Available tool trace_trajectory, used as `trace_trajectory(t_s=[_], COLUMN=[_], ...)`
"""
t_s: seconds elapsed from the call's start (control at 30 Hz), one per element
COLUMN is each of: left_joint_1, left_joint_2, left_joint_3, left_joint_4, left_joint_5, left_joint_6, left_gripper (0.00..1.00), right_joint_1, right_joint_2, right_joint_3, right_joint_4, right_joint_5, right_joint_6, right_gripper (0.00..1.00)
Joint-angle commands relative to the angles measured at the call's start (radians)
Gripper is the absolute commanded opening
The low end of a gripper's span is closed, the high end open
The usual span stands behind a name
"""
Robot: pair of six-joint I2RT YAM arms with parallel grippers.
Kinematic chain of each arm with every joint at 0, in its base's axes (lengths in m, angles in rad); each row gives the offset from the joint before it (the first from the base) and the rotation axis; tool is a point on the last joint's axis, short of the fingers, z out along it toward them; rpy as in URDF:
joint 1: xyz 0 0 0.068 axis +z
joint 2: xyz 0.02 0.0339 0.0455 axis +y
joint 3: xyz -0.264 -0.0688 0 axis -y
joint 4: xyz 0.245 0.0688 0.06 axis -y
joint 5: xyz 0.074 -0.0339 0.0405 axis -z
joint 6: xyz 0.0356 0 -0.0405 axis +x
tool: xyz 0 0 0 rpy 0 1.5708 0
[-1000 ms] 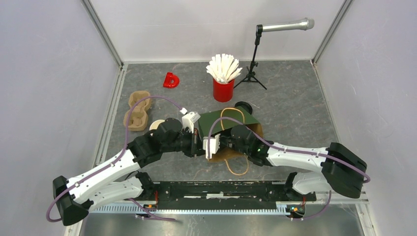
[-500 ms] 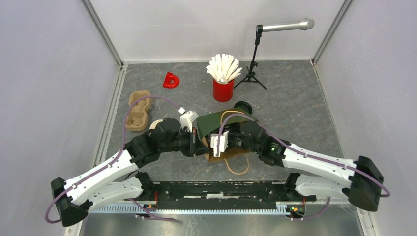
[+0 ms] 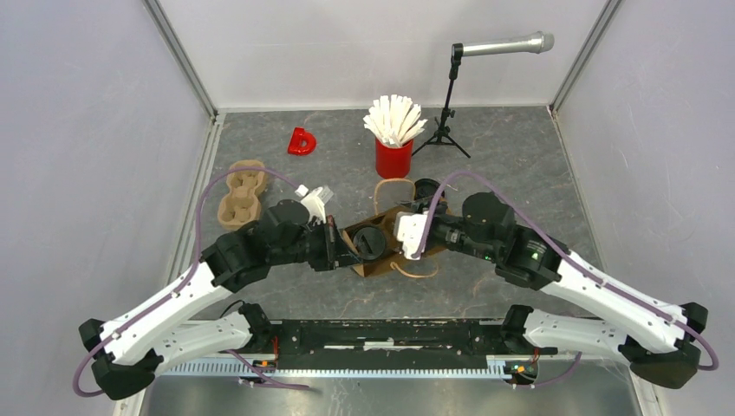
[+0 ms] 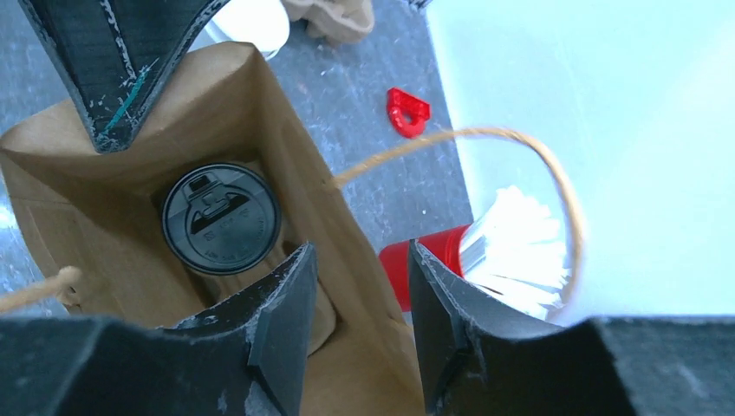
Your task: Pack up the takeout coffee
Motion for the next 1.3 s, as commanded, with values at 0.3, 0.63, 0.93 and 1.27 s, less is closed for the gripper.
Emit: trace_trajectory(t_s=[0.3, 0.63, 0.93, 1.27], left_joint_1=[0.069, 0.215, 0.269, 0.289], left_joint_2=[0.054, 0.087, 0.131, 0.160], left_joint_3=[0.175, 0.223, 0.313, 0.487], left_joint_4=[-0.259, -0.303, -0.338, -0.334], left_joint_5=[-0.076, -0.048, -0.075, -0.152], left_joint_6=[-0.103, -0.112, -0.036, 0.082], left_gripper=[0.04, 0.09, 0.22, 0.51], right_joint_1=[-0.006, -0.005, -0.005, -0.006], right_joint_2=[-0.067, -0.030, 0.003, 0.035], right_joint_3=[0.109, 0.130, 0.171, 0.283], right_joint_4=[0.110, 0.074, 0.017, -0.074], right_joint_5=[0.203, 0.393, 0.441, 0.572], right_joint_6=[0.211, 0.416, 0.515, 0.742], right_gripper=[0.50, 0.51, 0.56, 0.74])
